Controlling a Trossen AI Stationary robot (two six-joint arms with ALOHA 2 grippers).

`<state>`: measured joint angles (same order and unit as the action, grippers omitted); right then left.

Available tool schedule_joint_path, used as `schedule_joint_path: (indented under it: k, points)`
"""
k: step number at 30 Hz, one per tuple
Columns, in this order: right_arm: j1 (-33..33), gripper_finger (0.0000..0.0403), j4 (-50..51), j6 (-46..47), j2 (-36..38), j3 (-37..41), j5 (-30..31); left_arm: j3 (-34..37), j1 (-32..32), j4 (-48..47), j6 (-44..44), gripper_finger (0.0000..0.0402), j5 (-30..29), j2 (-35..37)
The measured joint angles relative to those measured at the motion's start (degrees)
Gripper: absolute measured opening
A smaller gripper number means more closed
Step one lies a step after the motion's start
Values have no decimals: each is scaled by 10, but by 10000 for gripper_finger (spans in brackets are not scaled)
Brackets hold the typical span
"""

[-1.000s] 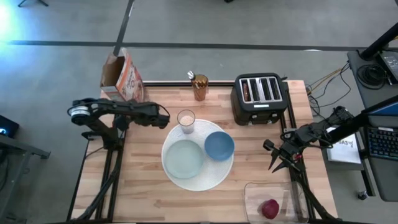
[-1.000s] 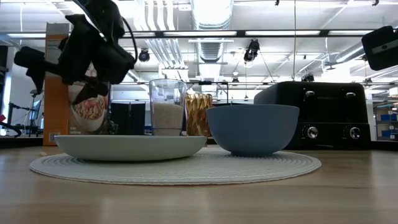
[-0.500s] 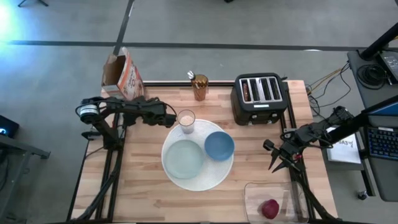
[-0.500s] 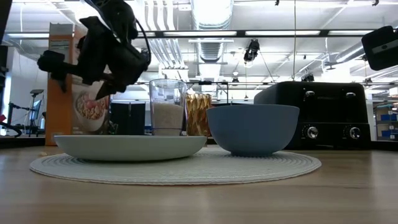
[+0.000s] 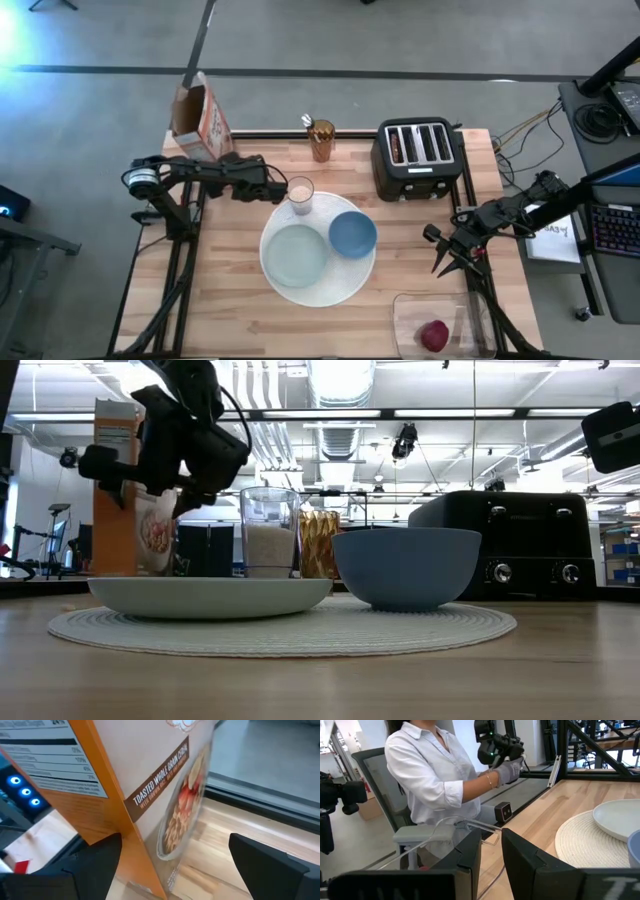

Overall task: Arrange a breakfast setting
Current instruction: Pour the cereal into the bowl

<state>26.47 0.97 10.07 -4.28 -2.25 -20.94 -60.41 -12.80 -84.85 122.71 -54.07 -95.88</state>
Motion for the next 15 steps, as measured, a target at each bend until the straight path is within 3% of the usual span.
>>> schedule_joint_path:
  k: [15]
  points:
    - [0,68,0,0,0,0,0,-53,2,17,-65,351,-12,0]
